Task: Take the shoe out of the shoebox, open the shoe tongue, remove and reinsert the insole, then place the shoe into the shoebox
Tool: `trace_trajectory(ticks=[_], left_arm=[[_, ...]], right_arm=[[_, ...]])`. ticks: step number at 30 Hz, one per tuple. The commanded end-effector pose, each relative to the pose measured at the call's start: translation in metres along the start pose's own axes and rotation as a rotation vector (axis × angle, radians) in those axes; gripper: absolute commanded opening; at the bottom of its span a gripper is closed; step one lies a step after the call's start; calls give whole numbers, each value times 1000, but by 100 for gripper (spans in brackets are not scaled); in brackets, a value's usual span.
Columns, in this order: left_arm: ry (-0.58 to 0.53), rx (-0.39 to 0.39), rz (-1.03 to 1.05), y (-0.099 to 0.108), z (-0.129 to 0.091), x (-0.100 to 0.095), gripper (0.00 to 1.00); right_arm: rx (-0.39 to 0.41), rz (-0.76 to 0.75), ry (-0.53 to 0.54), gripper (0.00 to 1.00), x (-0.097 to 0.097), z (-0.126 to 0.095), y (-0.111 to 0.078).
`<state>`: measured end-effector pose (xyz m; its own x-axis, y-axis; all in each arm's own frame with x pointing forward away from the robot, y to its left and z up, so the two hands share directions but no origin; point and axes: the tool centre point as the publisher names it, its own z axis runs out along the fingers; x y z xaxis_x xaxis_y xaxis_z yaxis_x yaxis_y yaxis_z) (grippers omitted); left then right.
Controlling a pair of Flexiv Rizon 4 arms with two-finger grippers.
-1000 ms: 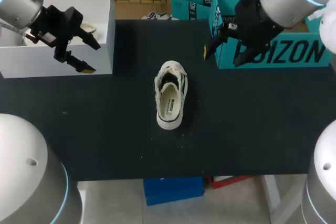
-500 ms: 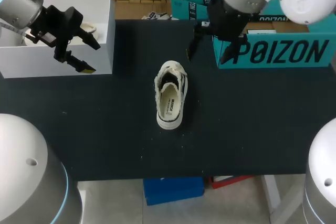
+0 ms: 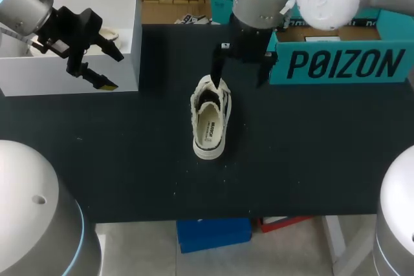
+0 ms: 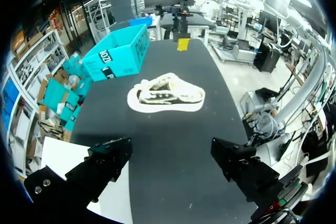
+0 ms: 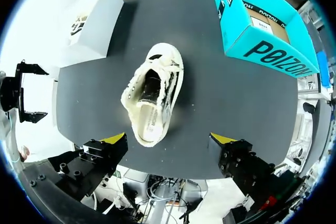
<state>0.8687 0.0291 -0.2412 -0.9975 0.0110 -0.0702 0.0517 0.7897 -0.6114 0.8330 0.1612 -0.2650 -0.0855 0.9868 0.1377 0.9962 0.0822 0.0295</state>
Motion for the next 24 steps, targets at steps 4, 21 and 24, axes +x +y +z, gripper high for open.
trace_trajectory(ticks=[4,21,24], left_arm=[[-5,0,2,1,1,1,100],[-5,0,2,1,1,1,100],[-5,0,2,1,1,1,100]], right_arm=[[15,-6,-34,100,1,32,11],[43,10,-31,66,0,93,37],[45,12,-26,62,-1,102,38]])
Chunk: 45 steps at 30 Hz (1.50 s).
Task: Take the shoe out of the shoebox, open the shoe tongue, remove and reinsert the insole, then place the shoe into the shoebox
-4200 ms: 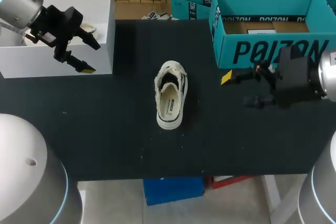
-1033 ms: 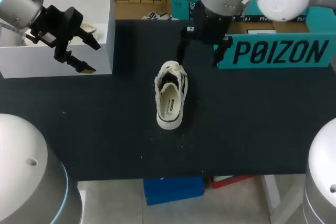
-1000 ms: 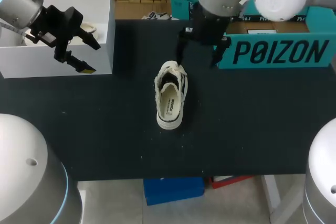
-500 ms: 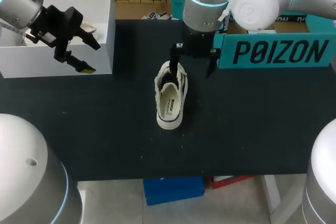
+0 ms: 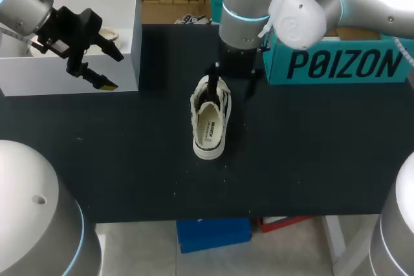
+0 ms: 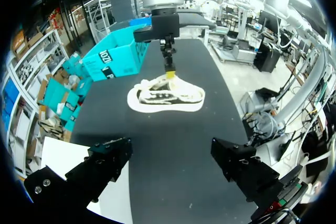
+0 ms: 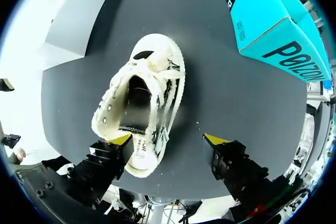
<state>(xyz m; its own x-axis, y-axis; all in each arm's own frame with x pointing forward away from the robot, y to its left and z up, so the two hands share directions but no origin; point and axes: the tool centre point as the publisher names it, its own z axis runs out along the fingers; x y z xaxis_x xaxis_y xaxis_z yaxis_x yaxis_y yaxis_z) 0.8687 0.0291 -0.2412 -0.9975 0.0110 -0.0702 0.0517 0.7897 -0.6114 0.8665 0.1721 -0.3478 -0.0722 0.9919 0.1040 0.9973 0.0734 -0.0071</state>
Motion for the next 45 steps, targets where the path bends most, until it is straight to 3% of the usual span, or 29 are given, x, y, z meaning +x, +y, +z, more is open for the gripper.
trace_trajectory(ticks=[1,2,4,13,29,30,31,32,38,45], left_arm=[[-5,0,2,1,1,1,100],[-5,0,2,1,1,1,100],[-5,0,2,1,1,1,100],[-5,0,2,1,1,1,100],[-5,0,2,1,1,1,100],[-5,0,2,1,1,1,100],[-5,0,2,1,1,1,100],[-5,0,2,1,1,1,100],[-5,0,2,1,1,1,100],[-5,0,2,1,1,1,100]], right_arm=[[10,-2,9,58,3,20,6],[11,-1,11,50,3,22,6],[14,2,14,47,1,27,5],[25,1,16,47,-4,43,4],[62,-20,44,48,8,83,1],[64,-19,46,44,9,84,0],[65,-19,47,19,9,85,0],[63,-23,48,0,10,86,0],[36,-30,58,0,15,71,1],[28,-49,87,0,17,34,6]])
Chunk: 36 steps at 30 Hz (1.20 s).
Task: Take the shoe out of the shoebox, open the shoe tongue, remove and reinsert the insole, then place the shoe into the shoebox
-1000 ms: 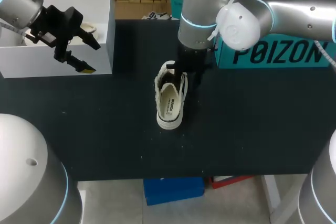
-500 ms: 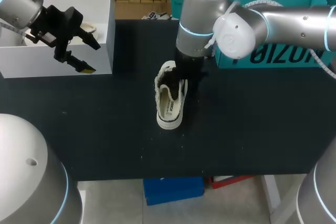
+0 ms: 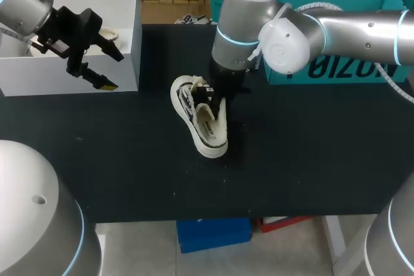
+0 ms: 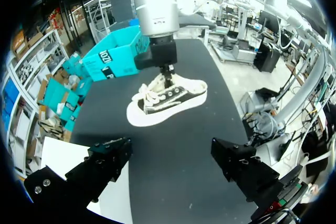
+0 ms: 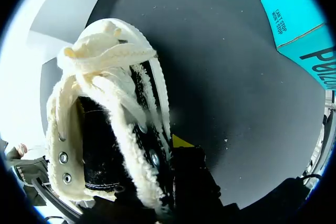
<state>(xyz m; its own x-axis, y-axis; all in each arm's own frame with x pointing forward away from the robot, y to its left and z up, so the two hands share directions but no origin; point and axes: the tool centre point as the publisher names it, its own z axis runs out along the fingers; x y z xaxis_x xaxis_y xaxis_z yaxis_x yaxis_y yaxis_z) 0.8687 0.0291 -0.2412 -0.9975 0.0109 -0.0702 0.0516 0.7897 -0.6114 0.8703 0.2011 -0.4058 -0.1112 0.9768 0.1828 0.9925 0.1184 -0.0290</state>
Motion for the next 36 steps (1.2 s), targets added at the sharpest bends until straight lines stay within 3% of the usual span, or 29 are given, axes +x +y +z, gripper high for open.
trace_trajectory(ticks=[1,15,19,23,26,28,36], left_arm=[[-5,0,2,1,1,1,100],[-5,0,2,1,1,1,100],[-5,0,2,1,1,1,100],[-5,0,2,1,1,1,100],[-5,0,2,1,1,1,100],[-5,0,2,1,1,1,100],[-5,0,2,1,1,1,100]], right_arm=[[1,-8,6,0,-4,-34,-1],[-4,-70,-71,0,-21,-161,1],[-6,-186,-70,0,-27,-195,6],[35,-411,-58,0,-32,-227,12],[89,-583,-47,0,-38,-243,13],[180,-752,-112,0,-44,-256,14],[180,-752,-112,0,-44,-256,14]])
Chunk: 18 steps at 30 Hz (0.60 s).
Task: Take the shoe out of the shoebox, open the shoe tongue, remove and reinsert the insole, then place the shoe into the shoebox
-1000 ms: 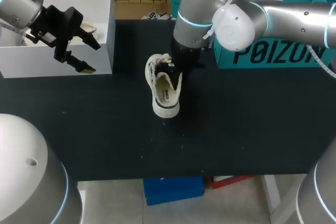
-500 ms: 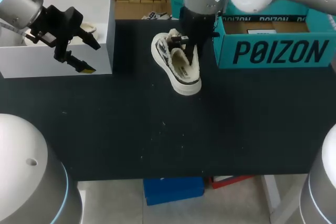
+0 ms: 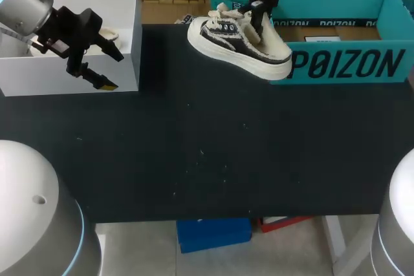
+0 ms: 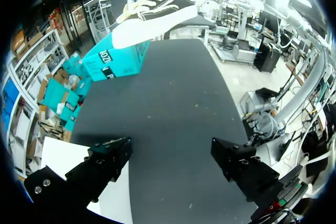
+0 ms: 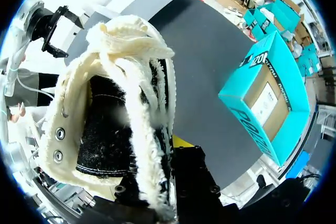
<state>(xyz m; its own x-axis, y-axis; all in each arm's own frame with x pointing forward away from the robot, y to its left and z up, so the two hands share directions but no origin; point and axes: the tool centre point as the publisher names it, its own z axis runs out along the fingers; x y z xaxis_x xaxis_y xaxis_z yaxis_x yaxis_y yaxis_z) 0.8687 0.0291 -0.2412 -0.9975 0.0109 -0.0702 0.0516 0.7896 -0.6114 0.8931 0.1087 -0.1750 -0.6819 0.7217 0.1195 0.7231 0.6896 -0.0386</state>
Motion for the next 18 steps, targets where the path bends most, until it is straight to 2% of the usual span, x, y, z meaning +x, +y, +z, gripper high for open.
trace_trajectory(ticks=[1,10,11,14,18], left_arm=[[-5,0,2,1,1,1,100],[-5,0,2,1,1,1,100],[-5,0,2,1,1,1,100],[-5,0,2,1,1,1,100],[-5,0,2,1,1,1,100]], right_arm=[[73,-120,-12,0,0,-13,9],[73,-120,-12,0,0,-13,9],[84,-128,-36,0,-2,-11,11],[110,-158,-119,0,-14,-10,11],[140,-183,-189,0,-34,-7,0]])
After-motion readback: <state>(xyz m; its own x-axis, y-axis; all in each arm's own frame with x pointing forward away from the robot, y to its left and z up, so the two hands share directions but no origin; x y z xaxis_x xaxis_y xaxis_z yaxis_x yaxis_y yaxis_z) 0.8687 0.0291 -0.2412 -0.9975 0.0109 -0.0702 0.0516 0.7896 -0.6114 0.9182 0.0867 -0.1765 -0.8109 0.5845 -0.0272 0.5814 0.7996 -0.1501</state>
